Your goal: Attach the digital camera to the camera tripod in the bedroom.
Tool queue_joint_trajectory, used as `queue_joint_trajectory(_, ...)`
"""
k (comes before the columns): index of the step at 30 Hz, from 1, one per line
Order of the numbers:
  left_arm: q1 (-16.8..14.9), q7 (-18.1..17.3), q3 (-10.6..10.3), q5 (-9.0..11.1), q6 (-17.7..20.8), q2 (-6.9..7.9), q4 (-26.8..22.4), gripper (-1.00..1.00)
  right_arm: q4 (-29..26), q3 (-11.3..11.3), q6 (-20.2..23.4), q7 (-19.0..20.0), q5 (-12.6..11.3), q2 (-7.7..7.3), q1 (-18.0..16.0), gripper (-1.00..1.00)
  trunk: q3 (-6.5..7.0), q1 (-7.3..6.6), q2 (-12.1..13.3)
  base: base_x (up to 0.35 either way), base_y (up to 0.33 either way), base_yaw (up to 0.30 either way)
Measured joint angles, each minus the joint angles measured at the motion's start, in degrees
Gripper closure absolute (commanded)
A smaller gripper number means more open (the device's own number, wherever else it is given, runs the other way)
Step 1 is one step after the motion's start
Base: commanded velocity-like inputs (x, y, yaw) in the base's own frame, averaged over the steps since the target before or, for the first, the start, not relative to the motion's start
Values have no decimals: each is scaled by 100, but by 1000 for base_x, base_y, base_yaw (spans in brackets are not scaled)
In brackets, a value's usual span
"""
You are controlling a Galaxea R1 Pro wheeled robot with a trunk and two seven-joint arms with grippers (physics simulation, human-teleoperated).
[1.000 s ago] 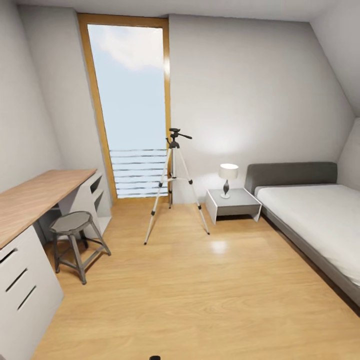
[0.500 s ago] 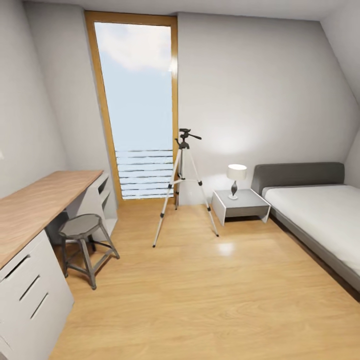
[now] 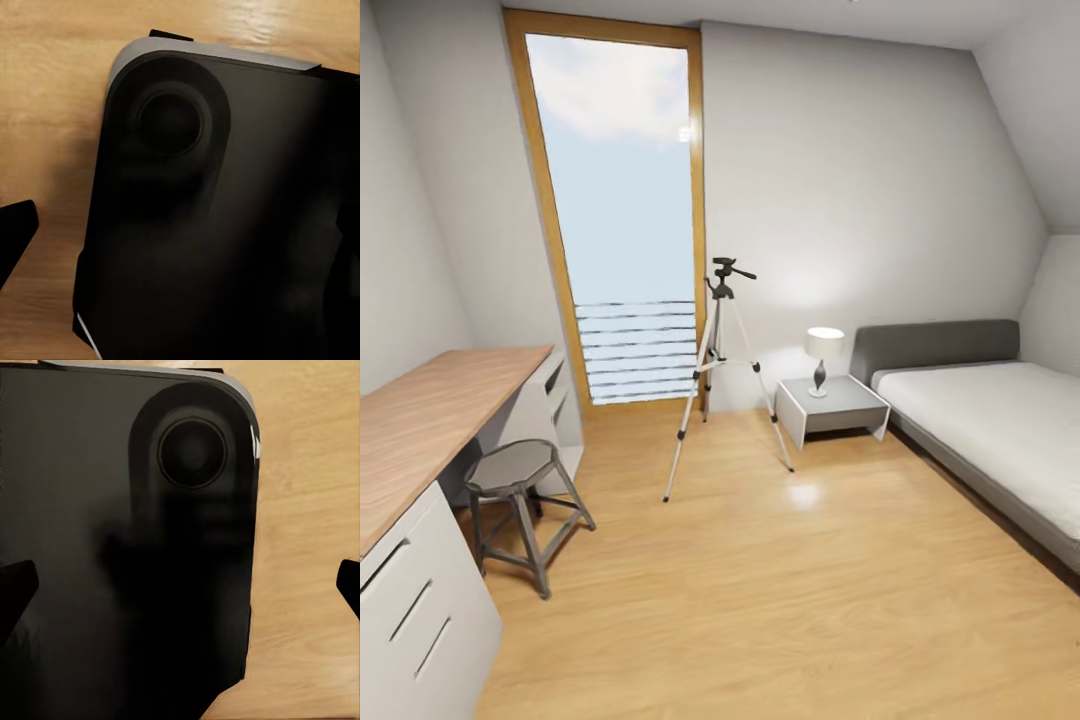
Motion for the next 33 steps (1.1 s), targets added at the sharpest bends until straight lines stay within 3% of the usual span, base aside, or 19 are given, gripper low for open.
queue_joint_trajectory(33, 0, 0, 8, 16, 1, 4, 0, -100, 0, -2, 0, 0, 3, 0, 0, -100, 0, 0, 0, 3, 14, -242)
